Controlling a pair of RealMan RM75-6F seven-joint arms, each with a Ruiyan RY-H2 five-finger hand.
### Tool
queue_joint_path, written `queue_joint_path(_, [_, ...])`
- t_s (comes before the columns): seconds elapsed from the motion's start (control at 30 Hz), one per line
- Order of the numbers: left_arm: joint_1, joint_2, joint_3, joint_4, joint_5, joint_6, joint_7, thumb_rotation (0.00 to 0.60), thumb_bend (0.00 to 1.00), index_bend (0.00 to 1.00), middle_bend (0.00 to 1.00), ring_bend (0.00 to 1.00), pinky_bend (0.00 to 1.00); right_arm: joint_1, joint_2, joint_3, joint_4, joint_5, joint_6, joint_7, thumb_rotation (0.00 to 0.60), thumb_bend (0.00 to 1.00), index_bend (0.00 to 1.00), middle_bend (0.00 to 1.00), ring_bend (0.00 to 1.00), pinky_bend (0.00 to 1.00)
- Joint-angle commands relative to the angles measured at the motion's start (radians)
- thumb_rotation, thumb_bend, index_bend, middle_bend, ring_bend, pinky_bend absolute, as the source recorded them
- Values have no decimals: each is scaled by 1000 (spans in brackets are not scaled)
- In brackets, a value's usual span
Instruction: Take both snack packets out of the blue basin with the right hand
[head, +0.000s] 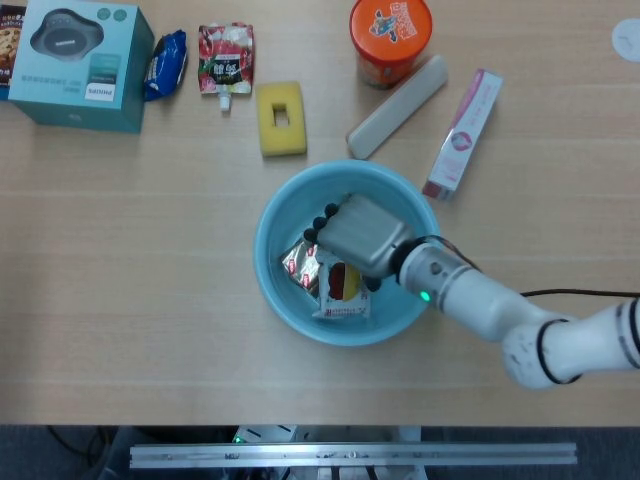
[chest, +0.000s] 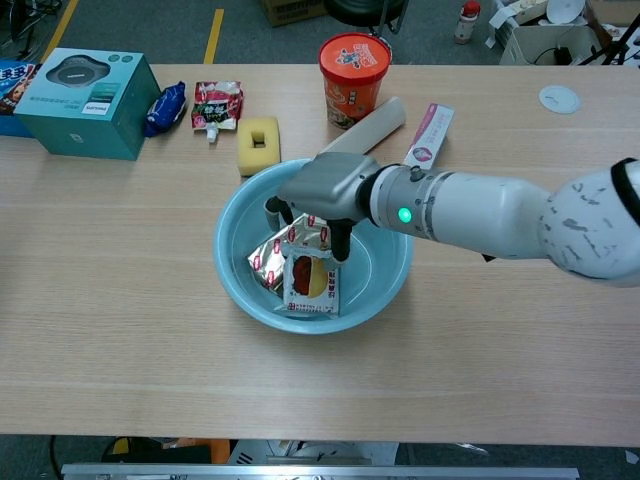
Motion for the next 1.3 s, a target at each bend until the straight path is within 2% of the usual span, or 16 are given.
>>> queue_joint_path(0.03, [1,0,0,4,0,0,-5,600,359,220,187,109,100,86,-85,-31,69,110,42,-47,600,132,262,299,229,458])
queue_joint_path(0.33, [5,-1,0,21,-2,2,-24,600,359,220,187,109,100,160,-140,-68,122,204,91,-62,600,132,262,299,229,458])
queue_joint_path(0.5, [5,-2,0,25,0,0,-27,600,360,221,187,109,100,180,-148,-86,125,212,89,-56,600,132,262,299,229,458])
queue_joint_path(0.8, [2,-10,-5,37,-9,-8,-33,600,359,223,187,109,101,163,-97,-129,48,135,111,-8,600,133,314,344,235,458])
queue_joint_path(1.07, [-3,-17,-7,44,-11,-17,-36,600,359,224,187,109,100,140,-64,-160,2,59,131,30,600,134,420,416,323,498])
queue_joint_path(1.3, [-3,-18,-8,49,-14,-18,-40,600,360,224,187,109,100,136,-85,-181,42,56,127,39,600,136,472,437,358,527])
